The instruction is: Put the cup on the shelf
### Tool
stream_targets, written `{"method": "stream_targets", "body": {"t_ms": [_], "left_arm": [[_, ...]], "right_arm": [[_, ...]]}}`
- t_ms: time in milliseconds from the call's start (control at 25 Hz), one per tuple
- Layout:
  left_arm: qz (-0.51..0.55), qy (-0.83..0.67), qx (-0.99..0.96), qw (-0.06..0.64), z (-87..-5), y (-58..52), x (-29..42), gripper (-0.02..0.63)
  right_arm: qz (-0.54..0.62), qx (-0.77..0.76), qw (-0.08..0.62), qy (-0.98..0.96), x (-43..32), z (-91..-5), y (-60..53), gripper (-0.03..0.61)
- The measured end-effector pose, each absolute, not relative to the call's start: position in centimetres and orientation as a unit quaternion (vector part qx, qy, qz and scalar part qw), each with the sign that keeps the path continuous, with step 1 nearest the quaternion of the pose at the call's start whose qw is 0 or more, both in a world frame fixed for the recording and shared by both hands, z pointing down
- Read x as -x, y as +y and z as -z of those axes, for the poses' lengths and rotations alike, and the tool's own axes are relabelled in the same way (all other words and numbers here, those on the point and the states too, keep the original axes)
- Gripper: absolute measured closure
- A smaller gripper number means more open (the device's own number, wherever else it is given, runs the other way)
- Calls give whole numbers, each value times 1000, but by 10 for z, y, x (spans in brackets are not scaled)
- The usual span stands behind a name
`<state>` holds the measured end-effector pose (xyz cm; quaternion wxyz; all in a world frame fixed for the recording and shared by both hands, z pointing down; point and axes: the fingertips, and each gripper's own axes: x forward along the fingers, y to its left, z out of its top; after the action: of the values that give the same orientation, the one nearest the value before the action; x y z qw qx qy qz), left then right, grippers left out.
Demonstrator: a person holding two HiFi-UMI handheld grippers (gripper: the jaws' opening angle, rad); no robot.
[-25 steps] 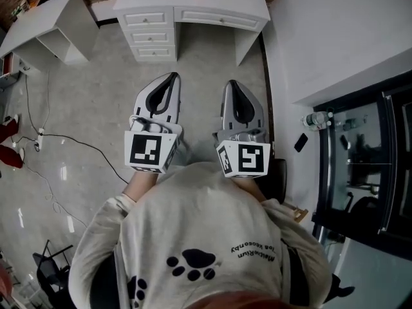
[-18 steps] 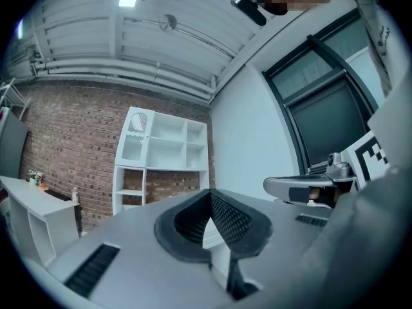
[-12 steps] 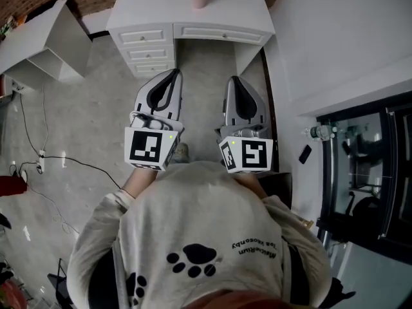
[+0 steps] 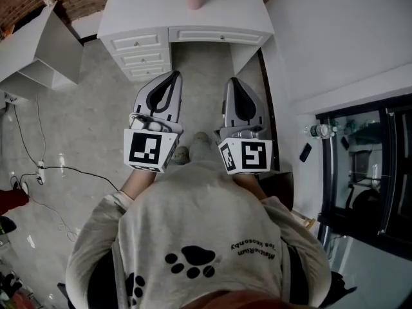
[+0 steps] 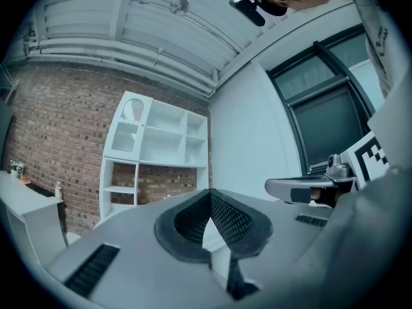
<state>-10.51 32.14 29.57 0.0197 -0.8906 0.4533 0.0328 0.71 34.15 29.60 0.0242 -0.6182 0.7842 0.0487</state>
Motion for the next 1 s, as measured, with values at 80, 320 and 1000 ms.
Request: {"method": "stream_targets", "body": {"t_ms": [80, 320, 1000], "left_arm": [[-33, 453, 891, 16, -298, 313, 106, 606], [-32, 453, 891, 13, -303, 284, 100, 604], [-39, 501, 865, 18, -292, 135, 50, 604]], "right_arm": [[-49, 618, 22, 784, -6, -297, 334, 569], [-54, 611, 26, 790, -8, -296, 301, 569], [-48, 557, 33, 828, -54, -291, 133, 569]]}}
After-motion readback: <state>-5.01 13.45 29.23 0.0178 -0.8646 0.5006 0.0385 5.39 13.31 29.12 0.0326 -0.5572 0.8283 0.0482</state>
